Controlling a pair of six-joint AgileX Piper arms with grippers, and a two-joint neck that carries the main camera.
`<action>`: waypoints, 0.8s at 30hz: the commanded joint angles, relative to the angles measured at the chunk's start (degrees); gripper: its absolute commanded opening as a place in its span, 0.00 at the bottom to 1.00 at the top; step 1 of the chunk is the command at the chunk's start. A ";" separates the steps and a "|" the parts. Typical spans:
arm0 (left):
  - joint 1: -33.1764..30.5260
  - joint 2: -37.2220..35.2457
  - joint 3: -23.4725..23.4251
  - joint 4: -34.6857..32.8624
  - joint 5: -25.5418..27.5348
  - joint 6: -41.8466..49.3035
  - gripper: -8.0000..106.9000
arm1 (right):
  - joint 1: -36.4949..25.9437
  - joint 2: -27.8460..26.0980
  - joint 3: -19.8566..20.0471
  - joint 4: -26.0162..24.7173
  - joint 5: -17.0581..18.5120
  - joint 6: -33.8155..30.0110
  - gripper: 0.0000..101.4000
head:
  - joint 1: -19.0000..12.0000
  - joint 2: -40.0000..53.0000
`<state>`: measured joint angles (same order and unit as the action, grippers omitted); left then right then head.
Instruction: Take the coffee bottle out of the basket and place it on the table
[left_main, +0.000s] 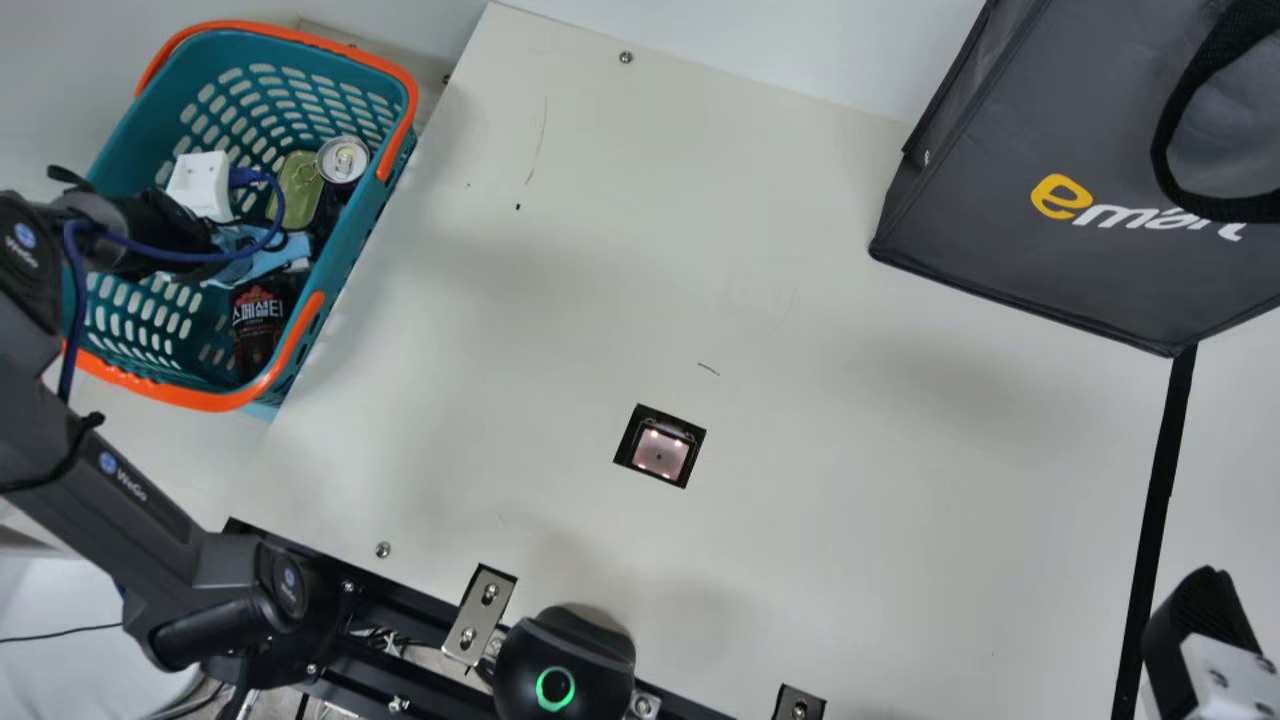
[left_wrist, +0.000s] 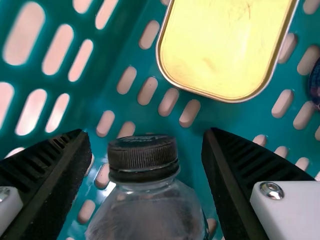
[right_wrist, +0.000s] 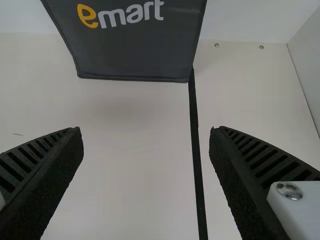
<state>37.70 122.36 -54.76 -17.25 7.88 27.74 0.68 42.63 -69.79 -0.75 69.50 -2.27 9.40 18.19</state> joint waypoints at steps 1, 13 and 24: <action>-0.05 0.46 -0.18 -0.51 -0.23 0.49 0.85 | 0.00 0.00 0.00 0.00 0.00 0.00 0.90 | -1.48 0.23; -0.01 2.24 -0.70 -2.17 -1.44 1.95 0.39 | 0.00 0.00 0.00 0.00 0.00 0.00 0.90 | -1.48 0.23; 0.11 -1.92 0.70 -1.76 0.44 1.49 0.16 | 0.00 0.00 0.00 0.00 0.00 0.00 0.90 | -1.48 0.23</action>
<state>37.81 121.21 -54.22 -19.04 7.93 29.19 0.68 42.63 -69.79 -0.75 69.50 -2.27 9.40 18.28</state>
